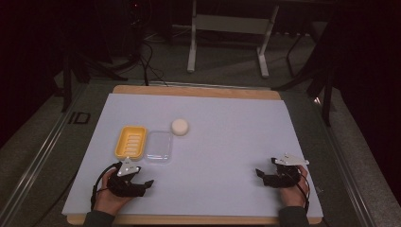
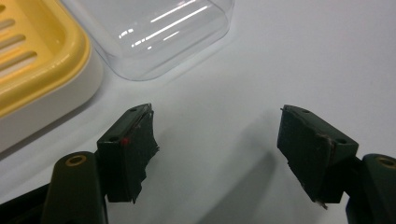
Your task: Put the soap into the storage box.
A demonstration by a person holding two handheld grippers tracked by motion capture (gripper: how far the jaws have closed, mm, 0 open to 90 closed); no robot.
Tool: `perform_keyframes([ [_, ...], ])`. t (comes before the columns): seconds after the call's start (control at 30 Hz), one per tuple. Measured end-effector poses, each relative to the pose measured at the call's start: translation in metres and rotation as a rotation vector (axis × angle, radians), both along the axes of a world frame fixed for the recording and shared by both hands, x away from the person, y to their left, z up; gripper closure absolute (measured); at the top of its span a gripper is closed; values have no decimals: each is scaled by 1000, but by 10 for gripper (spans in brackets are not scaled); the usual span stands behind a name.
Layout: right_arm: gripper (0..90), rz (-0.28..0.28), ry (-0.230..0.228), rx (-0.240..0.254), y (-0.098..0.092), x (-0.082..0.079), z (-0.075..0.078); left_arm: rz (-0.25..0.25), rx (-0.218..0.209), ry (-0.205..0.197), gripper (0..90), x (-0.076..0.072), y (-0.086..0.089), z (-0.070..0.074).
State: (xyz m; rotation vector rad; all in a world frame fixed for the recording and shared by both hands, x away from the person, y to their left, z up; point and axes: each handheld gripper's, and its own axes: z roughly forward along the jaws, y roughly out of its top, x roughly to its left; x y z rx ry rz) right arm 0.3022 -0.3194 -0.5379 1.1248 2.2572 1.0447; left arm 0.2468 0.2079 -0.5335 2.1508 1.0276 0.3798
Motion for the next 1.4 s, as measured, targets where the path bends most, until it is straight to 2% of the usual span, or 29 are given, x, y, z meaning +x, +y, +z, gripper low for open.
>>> perform_keyframes([
  [0.13, 170, -7, -39, 17, -2, -4, 1, -2, 2, -8, 282, 1, 0, 2],
  [0.3, 170, -35, -65, 33, -4, -6, 2, -7, -3, -15, 282, 2, -1, 6],
  [0.37, 170, -52, -83, 48, -5, -8, 2, -24, 13, -19, 281, 2, -2, 9],
  [0.5, 170, -46, -109, 41, -4, -11, 2, -40, 34, -17, 278, 5, 4, 16],
  [0.6, 170, -38, -124, 29, -3, -12, 2, -38, 28, -24, 277, 9, 8, 25],
  [0.9, 170, -35, -134, 35, -3, -14, 2, -68, 45, -41, 261, 28, 3, 49],
  [1.1, 170, -34, -139, 35, -4, -14, 2, -101, 89, -39, 261, 40, -6, 56],
  [1.23, 170, -32, -142, 15, -2, -14, 2, -109, 118, -33, 253, 49, -12, 59],
  [1.4, 170, -35, -142, 20, -2, -14, 2, -108, 114, -24, 244, 61, -18, 62],
])
